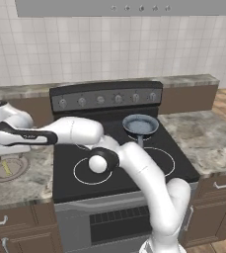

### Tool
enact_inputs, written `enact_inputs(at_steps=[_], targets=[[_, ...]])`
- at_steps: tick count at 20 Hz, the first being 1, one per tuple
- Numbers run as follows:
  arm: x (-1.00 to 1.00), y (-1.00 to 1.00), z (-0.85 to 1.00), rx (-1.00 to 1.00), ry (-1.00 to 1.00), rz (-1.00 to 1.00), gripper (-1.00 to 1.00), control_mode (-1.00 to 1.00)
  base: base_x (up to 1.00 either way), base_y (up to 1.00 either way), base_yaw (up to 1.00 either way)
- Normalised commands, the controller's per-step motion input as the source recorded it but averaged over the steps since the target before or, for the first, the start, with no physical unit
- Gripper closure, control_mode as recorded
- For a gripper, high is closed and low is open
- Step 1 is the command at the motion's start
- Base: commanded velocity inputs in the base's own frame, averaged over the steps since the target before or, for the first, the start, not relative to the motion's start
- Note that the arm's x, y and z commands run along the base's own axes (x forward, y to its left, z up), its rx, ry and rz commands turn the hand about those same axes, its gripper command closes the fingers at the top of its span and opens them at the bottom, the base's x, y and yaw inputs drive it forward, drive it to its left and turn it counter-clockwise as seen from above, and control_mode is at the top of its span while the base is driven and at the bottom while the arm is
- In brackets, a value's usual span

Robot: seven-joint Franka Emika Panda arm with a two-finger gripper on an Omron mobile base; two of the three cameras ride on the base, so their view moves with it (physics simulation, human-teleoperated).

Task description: Pick up the butter stick and place it in the pan. Then turn on the burner for the pan.

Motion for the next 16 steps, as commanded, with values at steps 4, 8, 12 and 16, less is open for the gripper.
enact_inputs(at_steps=[4, 8, 12, 16], targets=[[0.14, 0.02, -0.21, 0.00, 0.00, 0.00, -1.00, -1.00, 0.00, 0.00, 0.00], [0.20, 0.05, -0.23, 0.00, 0.01, 0.00, -1.00, -1.00, 0.00, 0.00, 0.00], [0.21, 0.15, -0.21, 0.00, 0.03, 0.00, -1.00, -1.00, 0.00, 0.00, 0.00], [0.18, 0.20, -0.19, -0.01, 0.03, 0.00, -1.00, -1.00, 0.00, 0.00, 0.00]])
